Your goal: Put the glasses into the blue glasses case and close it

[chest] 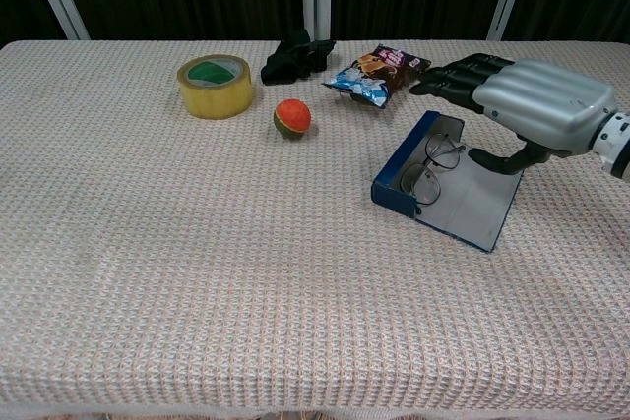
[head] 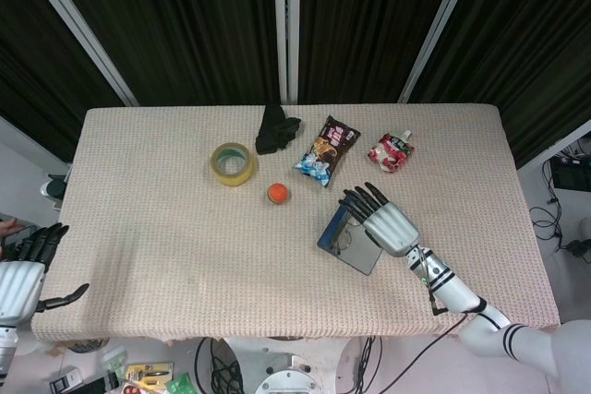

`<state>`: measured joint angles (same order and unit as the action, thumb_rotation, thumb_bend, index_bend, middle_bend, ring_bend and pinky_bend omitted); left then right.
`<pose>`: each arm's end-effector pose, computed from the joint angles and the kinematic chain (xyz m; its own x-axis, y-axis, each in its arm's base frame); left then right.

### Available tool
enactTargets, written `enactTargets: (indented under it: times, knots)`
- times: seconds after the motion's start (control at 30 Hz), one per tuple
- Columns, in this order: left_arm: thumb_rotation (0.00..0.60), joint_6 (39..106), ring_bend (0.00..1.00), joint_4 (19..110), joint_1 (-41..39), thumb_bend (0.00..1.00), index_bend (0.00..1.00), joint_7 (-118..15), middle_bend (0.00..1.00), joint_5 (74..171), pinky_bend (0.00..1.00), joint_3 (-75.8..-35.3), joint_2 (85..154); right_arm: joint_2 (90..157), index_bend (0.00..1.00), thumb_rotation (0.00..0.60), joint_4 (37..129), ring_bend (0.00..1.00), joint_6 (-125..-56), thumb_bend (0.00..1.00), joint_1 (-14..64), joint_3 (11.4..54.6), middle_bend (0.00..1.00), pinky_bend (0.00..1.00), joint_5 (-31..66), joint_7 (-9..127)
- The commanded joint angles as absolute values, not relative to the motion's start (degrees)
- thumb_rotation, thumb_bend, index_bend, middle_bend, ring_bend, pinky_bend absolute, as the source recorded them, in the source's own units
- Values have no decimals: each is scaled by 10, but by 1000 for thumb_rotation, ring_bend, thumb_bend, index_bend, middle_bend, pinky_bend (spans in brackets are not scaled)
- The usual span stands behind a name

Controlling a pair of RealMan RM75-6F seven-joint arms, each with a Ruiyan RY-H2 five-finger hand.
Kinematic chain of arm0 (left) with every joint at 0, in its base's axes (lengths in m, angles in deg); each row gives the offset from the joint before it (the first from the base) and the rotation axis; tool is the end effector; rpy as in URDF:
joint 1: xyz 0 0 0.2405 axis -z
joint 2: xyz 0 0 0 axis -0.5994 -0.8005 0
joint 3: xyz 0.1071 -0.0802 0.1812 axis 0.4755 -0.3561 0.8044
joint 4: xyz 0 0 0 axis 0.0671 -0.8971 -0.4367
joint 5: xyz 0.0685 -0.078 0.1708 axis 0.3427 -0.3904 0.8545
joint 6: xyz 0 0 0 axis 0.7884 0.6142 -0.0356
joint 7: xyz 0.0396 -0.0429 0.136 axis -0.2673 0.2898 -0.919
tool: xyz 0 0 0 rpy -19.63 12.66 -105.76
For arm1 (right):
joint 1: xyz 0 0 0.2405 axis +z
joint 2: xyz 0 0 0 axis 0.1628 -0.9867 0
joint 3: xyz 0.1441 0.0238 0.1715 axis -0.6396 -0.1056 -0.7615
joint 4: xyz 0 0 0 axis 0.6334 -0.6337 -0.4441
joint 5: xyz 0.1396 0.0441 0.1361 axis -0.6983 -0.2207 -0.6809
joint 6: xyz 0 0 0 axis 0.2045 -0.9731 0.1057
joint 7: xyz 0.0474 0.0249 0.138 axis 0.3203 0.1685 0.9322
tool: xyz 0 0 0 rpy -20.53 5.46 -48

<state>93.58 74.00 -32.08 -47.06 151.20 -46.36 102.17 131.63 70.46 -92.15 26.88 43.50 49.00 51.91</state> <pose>-0.3050 0.1698 0.1512 0.4720 0.0565 0.8798 0.8809 -0.0696 -0.4682 -0.1905 -0.3052 -0.0020 0.6675 -0.0095 0.7445 -0.6017 -0.5958 0.5319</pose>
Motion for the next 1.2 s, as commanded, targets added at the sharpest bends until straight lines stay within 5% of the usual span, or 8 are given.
enactTargets:
  times: [0.03,0.27,0.4,0.9,1.03,1.2]
  knots:
    - [381,935,88,741,-320,144,62,-471,78,1513,225,-463,1022,1286,0,600,721,0,-918,284,257,456,0,0,499,511]
    - [383,930,88,741,-317,145,62,-474,78,1515,225,-463,1028,1268,0,600,724,0,-905,35,251,472,0,0,503,494]
    - [382,929,88,740,-316,144,62,-475,79,1515,225,-463,1029,1278,0,600,718,0,-895,0,256,470,0,0,503,492]
    - [382,931,88,723,-319,144,61,-450,79,1511,226,-463,1030,1345,0,600,643,0,-925,4,264,469,0,0,530,531]
    - [385,932,88,719,-319,144,61,-447,79,1513,226,-462,1032,1364,10,600,613,0,-947,114,262,472,0,0,540,564]
    - [384,932,88,718,-319,144,62,-446,79,1512,226,-463,1031,1385,232,600,581,0,-957,274,259,472,0,0,540,587]
